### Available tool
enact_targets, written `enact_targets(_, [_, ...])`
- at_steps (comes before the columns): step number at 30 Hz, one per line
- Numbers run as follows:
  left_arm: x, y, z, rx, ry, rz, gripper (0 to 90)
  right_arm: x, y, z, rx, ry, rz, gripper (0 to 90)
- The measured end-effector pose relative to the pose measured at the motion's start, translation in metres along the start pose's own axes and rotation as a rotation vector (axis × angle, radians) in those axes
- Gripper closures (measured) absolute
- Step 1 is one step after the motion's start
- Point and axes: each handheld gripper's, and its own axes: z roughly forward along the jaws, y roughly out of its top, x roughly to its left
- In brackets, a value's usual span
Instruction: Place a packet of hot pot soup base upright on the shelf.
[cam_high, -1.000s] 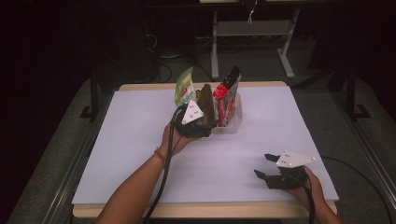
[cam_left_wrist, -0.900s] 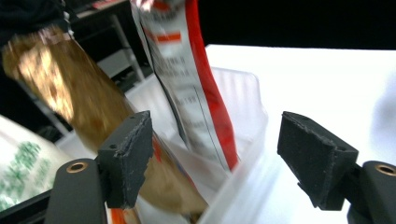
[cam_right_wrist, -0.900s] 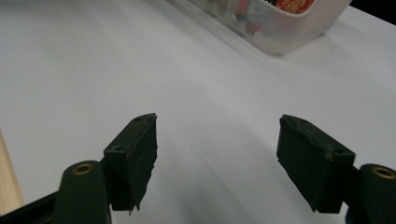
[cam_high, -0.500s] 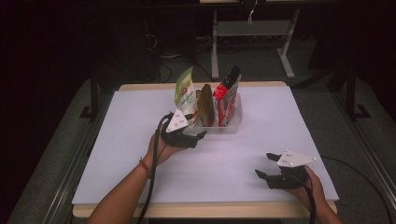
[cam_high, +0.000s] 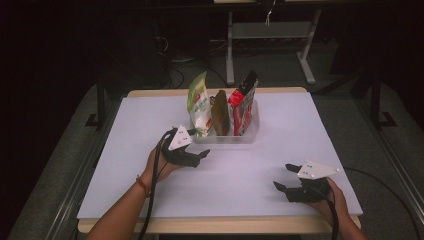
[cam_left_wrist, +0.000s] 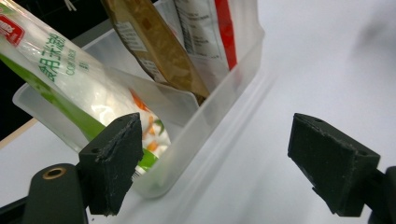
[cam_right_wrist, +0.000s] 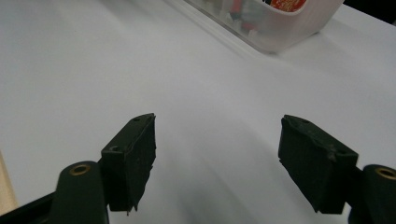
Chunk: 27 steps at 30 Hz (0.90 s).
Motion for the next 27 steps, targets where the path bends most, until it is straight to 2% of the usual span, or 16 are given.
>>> enact_targets(7, [-0.003,-0.009,-0.012,0.034,0.004,0.022,17.2,0.000,0.000,-0.001,-0.006,0.000,-0.006,27.6])
enact_targets(9, [-0.002,-0.011,-0.015,0.044,-0.008,0.011,17.2,0.001,0.001,-0.001,-0.008,0.000,-0.005,27.8])
enact_targets(11, [-0.003,-0.015,-0.019,0.055,0.007,0.025,17.2,0.001,0.001,-0.001,-0.007,0.003,-0.003,27.8])
enact_targets(16, [-0.003,-0.027,-0.028,0.081,0.006,0.027,17.5,0.002,0.001,-0.001,-0.007,0.005,-0.007,27.8])
enact_targets(19, [-0.003,-0.035,-0.033,0.102,0.015,0.050,18.5,0.002,0.001,-0.001,-0.005,0.008,-0.009,27.8])
enact_targets(27, [0.001,-0.051,-0.048,0.111,0.015,0.022,18.9,0.003,0.001,0.000,-0.002,0.010,-0.009,27.9])
